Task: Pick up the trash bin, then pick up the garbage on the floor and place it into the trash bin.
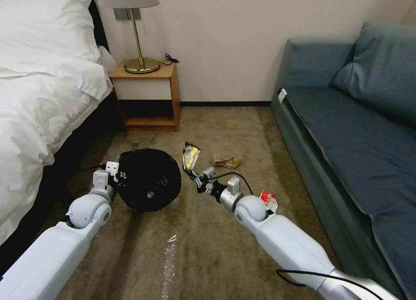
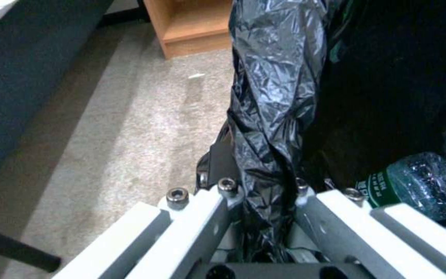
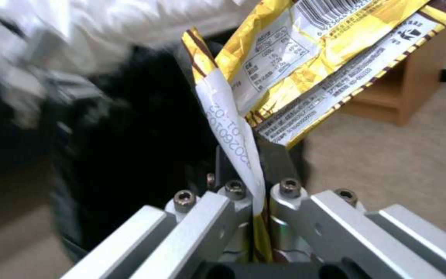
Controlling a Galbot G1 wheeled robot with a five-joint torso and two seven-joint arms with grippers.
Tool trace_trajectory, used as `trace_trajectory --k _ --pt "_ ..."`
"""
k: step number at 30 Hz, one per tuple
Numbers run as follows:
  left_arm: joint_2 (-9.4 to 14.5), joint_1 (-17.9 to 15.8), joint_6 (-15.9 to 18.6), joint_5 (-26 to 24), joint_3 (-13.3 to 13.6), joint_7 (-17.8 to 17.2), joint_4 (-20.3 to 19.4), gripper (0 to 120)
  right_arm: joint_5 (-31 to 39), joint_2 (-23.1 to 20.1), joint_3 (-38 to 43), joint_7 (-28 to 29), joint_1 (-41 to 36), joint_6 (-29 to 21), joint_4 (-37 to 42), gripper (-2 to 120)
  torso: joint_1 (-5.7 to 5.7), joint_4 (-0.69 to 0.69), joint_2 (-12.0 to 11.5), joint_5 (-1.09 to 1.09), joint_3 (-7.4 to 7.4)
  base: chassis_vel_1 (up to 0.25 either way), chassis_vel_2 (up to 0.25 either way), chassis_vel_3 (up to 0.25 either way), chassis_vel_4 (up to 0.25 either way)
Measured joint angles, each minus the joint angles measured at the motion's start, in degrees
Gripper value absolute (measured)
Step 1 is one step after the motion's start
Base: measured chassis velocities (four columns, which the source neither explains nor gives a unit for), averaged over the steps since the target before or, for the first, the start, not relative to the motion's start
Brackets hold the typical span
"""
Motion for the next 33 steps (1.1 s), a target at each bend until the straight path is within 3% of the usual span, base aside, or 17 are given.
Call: trace_trajectory --k 5,15,21,23,25,28,31,33 --pt "-0.63 -0.44 0.26 -0.14 0.45 -0.2 0.19 1 4.91 2.45 -2.64 1.41 1.1 -1.71 2.24 0 0.0 0.02 0.0 0.0 0.0 0.0 0.0 0.0 0.0" --pt "-3.34 -2.34 0.26 0.29 1.76 -1.0 1.48 1 5.45 8.34 -7.6 2.68 2.7 -2.04 -0.8 0 0.0 0.01 0.0 -0.02 0.0 0.0 0.0 0.0 0.0" --pt "-3.53 -3.04 0.25 0.13 1.98 -1.14 1.95 1 5.09 10.05 -9.09 2.79 2.7 -1.53 -3.03 20 0.0 0.01 0.0 -0.01 0.0 0.0 0.0 0.0 0.0" --pt "-3.4 -2.98 0.12 0.2 1.69 -0.99 2.24 1 4.92 10.27 -9.52 2.78 2.62 -1.3 -3.48 31 0.0 0.01 0.0 -0.01 0.0 0.0 0.0 0.0 0.0" --pt "-3.4 -2.95 0.07 0.23 1.65 -0.98 2.28 1 4.89 10.29 -9.54 2.76 2.6 -1.28 -3.53 33 0.0 0.01 0.0 -0.01 0.0 0.0 0.0 0.0 0.0" --pt "-3.5 -2.53 -0.45 0.89 1.12 -0.48 2.72 1 4.49 10.26 -9.81 2.44 2.49 -1.09 -4.09 51 0.0 0.02 0.0 -0.01 0.0 0.0 0.0 0.0 0.0" --pt "-3.56 -2.45 -0.64 1.14 0.98 -0.35 2.84 1 4.41 10.12 -9.84 2.4 2.49 -1.06 -4.2 57 0.0 0.02 0.0 -0.01 0.0 0.0 0.0 0.0 0.0" --pt "-3.81 -2.34 -0.86 1.35 0.62 -0.18 2.96 1 4.28 9.86 -9.75 2.41 2.5 -1.03 -4.25 68 0.0 0.01 0.0 0.0 0.0 0.0 0.0 0.0 0.0"
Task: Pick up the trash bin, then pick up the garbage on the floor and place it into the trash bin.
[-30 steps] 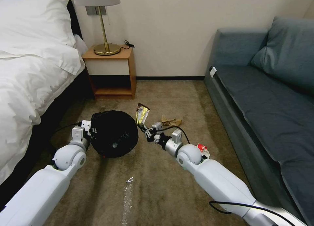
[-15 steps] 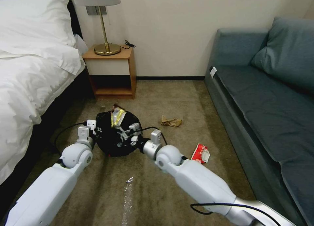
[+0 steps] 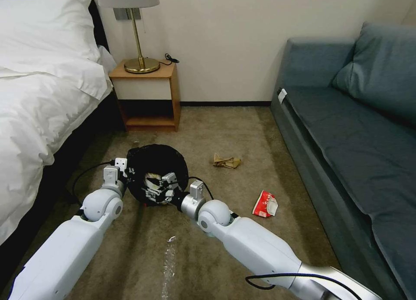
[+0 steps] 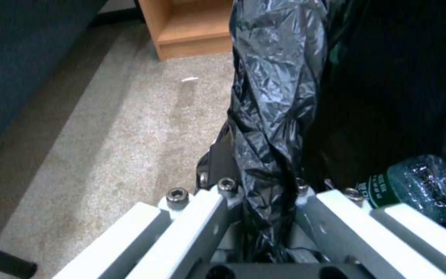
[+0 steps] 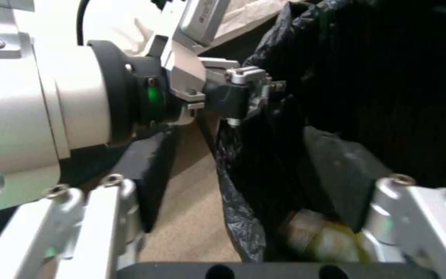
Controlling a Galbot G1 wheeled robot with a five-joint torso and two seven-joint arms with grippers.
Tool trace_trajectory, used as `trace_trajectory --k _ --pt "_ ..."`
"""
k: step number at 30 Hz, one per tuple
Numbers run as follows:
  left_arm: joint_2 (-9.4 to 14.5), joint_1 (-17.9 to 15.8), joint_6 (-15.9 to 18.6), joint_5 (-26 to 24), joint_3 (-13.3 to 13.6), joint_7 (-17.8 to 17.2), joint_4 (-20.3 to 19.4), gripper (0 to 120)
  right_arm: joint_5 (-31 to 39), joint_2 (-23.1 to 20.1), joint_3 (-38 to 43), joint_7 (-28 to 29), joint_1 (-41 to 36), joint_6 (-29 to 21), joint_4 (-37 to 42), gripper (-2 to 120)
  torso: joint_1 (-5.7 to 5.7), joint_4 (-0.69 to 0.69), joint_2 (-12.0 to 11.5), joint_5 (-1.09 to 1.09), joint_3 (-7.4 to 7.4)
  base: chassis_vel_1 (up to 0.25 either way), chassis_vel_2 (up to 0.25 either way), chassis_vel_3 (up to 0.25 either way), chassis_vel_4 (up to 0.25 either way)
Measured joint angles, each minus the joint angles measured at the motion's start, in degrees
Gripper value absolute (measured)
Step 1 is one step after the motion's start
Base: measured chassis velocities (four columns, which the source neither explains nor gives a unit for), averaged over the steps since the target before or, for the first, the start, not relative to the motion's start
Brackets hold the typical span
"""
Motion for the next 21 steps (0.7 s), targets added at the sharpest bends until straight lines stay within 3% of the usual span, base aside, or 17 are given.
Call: trace_trajectory --k 1,4,7,9,16,21 --pt "0.0 0.0 0.0 0.0 0.0 0.0 0.0 1 0.0 0.0 0.0 0.0 0.0 0.0 0.0 68 0.0 0.0 0.0 0.0 0.0 0.0 0.0 0.0 0.0" --pt "-0.56 0.6 -0.39 0.6 -0.54 0.15 0.08 1 -0.4 -0.42 0.23 0.08 0.0 0.07 -0.14 85 0.0 0.0 0.0 0.0 0.0 0.0 0.0 0.0 0.0" --pt "-0.73 0.89 -0.61 0.95 -0.74 0.19 0.11 1 -0.54 -0.51 0.37 0.12 -0.02 0.09 -0.2 90 0.0 0.0 0.0 0.0 0.0 0.0 0.0 0.0 0.0" --pt "-0.99 2.45 -1.12 2.08 -1.71 0.47 0.07 1 -0.73 -1.03 1.27 0.59 -0.3 0.11 -0.02 99 0.0 0.0 0.0 0.0 0.0 0.0 0.0 0.0 0.0" --pt "-0.53 4.01 -1.7 3.37 -3.56 0.89 -0.11 1 -1.12 -2.62 2.21 1.23 -0.3 0.22 0.26 100 0.0 -0.01 0.0 0.0 0.0 0.0 0.0 0.0 0.0" --pt "-0.16 4.97 -2.29 3.43 -5.71 0.98 0.12 1 -3.14 -2.97 4.07 -0.32 1.02 2.26 -4.19 100 0.0 0.0 0.0 0.01 0.0 0.0 0.0 0.0 0.0"
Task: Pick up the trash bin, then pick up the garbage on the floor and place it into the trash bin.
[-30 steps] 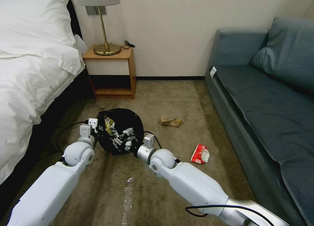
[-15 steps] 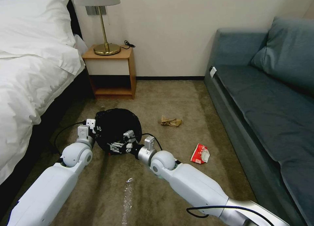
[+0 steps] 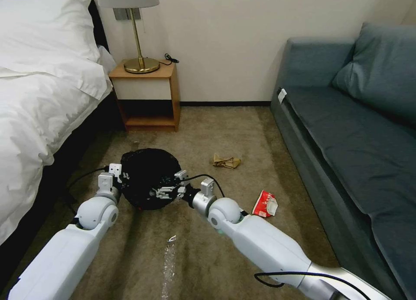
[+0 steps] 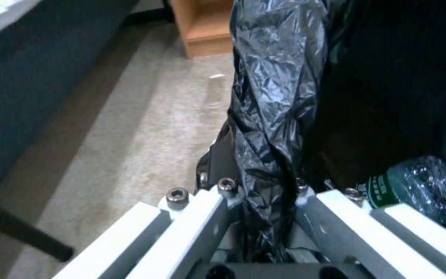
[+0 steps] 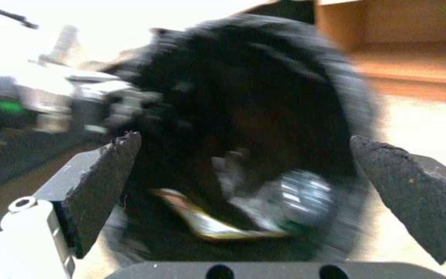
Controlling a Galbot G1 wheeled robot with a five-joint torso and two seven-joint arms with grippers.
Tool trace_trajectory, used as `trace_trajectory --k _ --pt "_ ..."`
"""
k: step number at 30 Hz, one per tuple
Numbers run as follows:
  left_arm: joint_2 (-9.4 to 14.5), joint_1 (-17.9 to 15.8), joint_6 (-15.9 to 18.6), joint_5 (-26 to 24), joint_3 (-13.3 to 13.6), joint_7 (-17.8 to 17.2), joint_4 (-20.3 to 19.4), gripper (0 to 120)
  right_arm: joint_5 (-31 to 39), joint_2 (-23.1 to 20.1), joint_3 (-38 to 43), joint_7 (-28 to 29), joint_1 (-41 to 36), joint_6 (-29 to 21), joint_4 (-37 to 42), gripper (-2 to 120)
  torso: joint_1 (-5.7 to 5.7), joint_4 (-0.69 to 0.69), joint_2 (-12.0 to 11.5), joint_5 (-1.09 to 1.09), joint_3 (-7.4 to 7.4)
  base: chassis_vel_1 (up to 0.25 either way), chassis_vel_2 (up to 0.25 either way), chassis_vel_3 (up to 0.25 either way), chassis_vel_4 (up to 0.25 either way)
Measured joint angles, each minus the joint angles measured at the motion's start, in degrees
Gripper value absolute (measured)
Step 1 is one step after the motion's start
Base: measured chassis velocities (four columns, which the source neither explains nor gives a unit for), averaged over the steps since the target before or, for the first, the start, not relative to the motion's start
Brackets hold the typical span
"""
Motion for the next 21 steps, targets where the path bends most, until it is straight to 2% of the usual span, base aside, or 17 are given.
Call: trace_trajectory --k 2,9,17,18,21 --pt "-0.37 1.05 -0.6 0.19 -1.59 0.63 0.34 1 -0.45 -0.29 1.72 -0.87 0.75 0.97 -3.99 100 0.0 0.0 0.0 -0.01 0.0 0.0 0.0 0.0 0.0" --pt "-0.45 1.41 -1.4 0.64 -2.83 2.19 1.58 1 -0.19 -0.66 3.43 -1.73 2.04 2.05 -11.48 100 0.0 0.0 0.0 -0.01 0.0 0.0 0.0 0.0 0.0" --pt "-0.49 0.23 -1.63 0.8 -2.51 3.04 2.4 1 -0.33 -1.57 5.94 0.32 2.25 0.64 -15.99 100 0.0 -0.01 0.01 0.0 0.0 0.0 0.0 0.0 0.0" --pt "-0.81 -0.32 -1.95 1.17 -2.03 3.56 3.07 1 -1.3 -1.76 7.11 0.42 2.57 0.8 -19.0 100 0.0 0.0 0.01 0.0 0.01 0.0 0.0 0.0 0.0" --pt "-1.64 -1.78 -2.28 1.59 -0.63 4.08 4.2 1 -1.86 -2.23 9.13 0.35 2.37 1.83 -21.58 100 0.0 0.01 0.01 0.0 0.01 0.0 0.0 0.0 0.0"
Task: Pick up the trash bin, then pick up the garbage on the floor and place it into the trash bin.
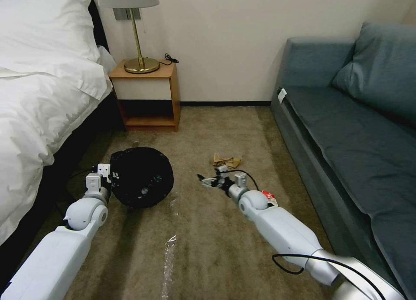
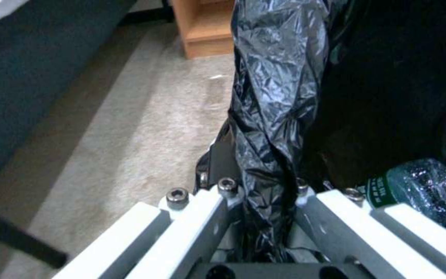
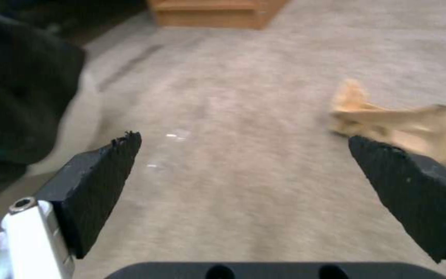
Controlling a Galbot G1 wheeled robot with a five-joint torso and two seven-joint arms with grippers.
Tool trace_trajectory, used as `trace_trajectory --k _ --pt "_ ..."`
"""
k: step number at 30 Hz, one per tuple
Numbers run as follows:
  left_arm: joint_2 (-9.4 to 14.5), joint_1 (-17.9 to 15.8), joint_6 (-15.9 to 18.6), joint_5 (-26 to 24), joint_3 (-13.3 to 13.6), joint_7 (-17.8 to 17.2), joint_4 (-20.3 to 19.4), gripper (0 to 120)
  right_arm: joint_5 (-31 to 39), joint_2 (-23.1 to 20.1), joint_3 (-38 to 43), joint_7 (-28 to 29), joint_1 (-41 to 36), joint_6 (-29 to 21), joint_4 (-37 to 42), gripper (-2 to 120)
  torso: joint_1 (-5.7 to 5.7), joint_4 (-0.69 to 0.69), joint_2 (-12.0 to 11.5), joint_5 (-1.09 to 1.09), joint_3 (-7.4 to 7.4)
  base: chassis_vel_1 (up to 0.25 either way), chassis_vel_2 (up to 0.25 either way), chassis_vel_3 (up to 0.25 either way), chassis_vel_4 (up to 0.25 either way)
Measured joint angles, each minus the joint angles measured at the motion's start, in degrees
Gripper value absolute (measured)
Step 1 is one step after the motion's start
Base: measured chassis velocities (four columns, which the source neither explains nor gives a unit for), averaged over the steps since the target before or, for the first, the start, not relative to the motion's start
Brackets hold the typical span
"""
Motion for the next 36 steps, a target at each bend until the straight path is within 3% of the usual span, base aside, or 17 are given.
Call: trace_trajectory --k 6,9,16,25,36 --pt "-0.94 -1.98 -0.32 0.16 2.4 0.72 1.15 1 -1.11 -1.4 4.91 -0.02 -1.97 1.57 -0.62 100 0.0 -0.07 0.0 -0.01 0.0 0.0 0.0 0.0 0.0" --pt "-1.07 -2.35 -0.37 0.17 2.5 0.76 1.17 1 -3.28 -1.62 7.71 0.3 -2.49 1.73 -1.48 100 0.0 -0.01 0.0 0.0 0.0 0.0 0.0 0.0 0.0" --pt "-1.4 -2.36 -0.64 0.31 2.28 0.98 1.43 1 -6.08 -2.51 12.02 1.28 -3.63 1.96 -1.52 100 0.0 -0.02 0.0 -0.01 0.0 0.0 0.0 0.0 0.0" --pt "0.83 -2.89 -0.56 -0.53 2.73 0.76 0.22 1 -6.59 -4.03 13.61 2.15 -5.23 1.85 1.09 100 0.0 -0.01 0.0 -0.01 0.0 0.0 0.0 0.0 0.0" --pt "1.62 -1.45 -0.64 -0.76 2.05 0.78 -0.23 1 -6.49 -3.79 13.38 0.93 -5.66 1.73 1.23 100 0.0 -0.01 0.0 -0.02 0.0 0.0 0.0 0.0 0.0"
